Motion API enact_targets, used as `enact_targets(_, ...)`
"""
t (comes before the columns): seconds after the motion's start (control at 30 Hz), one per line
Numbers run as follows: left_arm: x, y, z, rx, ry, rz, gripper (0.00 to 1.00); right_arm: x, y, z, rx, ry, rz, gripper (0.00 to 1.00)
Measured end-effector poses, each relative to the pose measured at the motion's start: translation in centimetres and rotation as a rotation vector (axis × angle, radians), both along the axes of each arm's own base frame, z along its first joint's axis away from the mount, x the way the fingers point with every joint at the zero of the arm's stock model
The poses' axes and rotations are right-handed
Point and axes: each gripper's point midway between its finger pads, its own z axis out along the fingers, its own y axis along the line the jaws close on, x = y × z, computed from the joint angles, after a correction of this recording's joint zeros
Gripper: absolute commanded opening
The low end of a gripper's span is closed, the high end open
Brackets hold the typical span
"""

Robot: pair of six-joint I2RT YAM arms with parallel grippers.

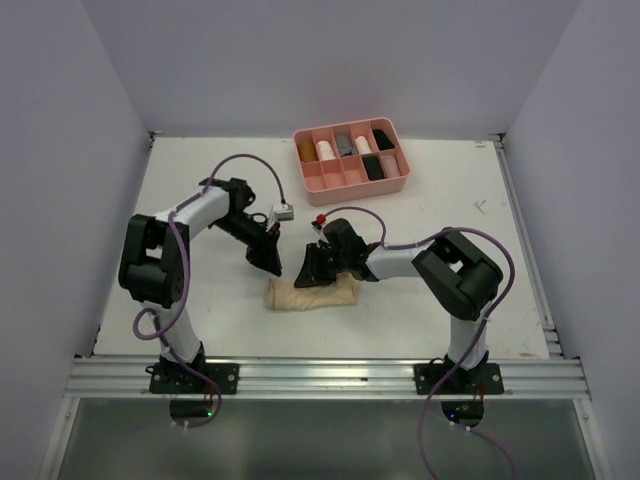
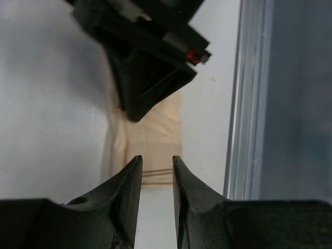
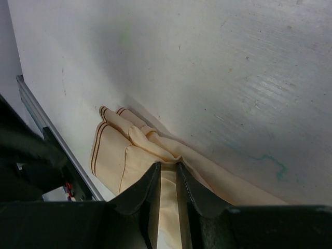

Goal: Roll the underwear
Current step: Fold the underwear

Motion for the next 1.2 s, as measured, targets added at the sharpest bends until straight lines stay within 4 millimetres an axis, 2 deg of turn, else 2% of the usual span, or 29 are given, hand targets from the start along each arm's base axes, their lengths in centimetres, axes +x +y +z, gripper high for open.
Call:
enact_targets(0.13, -4.1, -2.2, -0.9, -0.043, 0.111, -0.065, 0.28, 0.0, 0.0, 0.0, -0.005, -0.001, 0.004, 0.23)
enact_targets(0.2, -5.3, -2.7, -1.5, -0.043, 0.162, -0.060, 0.23, 0.0, 0.0, 0.0, -0.007, -0.002, 0.006, 0.23)
enact_targets(0.33, -4.8, -2.9, -3.6, -0.001, 0.218, -0.007, 0.15, 0.0, 0.0, 0.0, -0.008, -0.002, 0.006, 0.23)
enact_targets(0.5, -4.0, -2.4, -7.1, 0.110, 0.281, 0.064, 0.10, 0.3, -0.3, 0.2, -0.041, -0.006, 0.014, 0.27)
enact_targets(0.57, -4.0, -2.3, -7.6, 0.128, 0.326, 0.100, 0.10, 0.5, -0.9, 0.6, -0.074, -0.013, 0.019, 0.28)
enact_targets(0.67, -3.8, -2.3, -7.6, 0.140, 0.355, 0.137, 0.10, 1.1, -2.0, 2.4, -0.121, -0.039, 0.012, 0.28)
enact_targets(0.73, -3.8, -2.3, -7.6, 0.146, 0.366, 0.151, 0.10, 1.4, -2.6, 4.4, -0.122, -0.067, 0.007, 0.28)
enact_targets(0.83, -3.7, -2.3, -7.6, 0.152, 0.376, 0.163, 0.11, 0.9, -3.4, 7.4, -0.099, -0.100, -0.004, 0.28)
enact_targets(0.9, -3.7, -2.3, -7.6, 0.154, 0.378, 0.166, 0.11, 0.2, -4.0, 8.3, -0.079, -0.113, -0.009, 0.28)
enact_targets(0.97, -3.7, -2.3, -7.6, 0.155, 0.378, 0.165, 0.12, -1.0, -5.0, 7.7, -0.085, -0.091, -0.014, 0.28)
enact_targets(1.0, -3.7, -2.3, -7.6, 0.155, 0.378, 0.165, 0.12, -1.6, -5.5, 6.7, -0.099, -0.071, -0.015, 0.27)
enact_targets(1.07, -3.7, -2.3, -7.6, 0.157, 0.382, 0.165, 0.13, -3.0, -6.9, 3.7, -0.154, -0.008, -0.016, 0.27)
enact_targets(1.1, -3.7, -2.2, -7.7, 0.160, 0.384, 0.164, 0.13, -3.8, -7.9, 1.4, -0.200, 0.040, -0.017, 0.27)
enact_targets(1.17, -3.7, -2.2, -7.8, 0.168, 0.389, 0.165, 0.12, -4.4, -8.9, -0.7, -0.229, 0.109, -0.026, 0.26)
enact_targets(1.2, -3.7, -2.2, -7.8, 0.171, 0.392, 0.165, 0.12, -4.0, -9.0, -0.6, -0.217, 0.110, -0.029, 0.26)
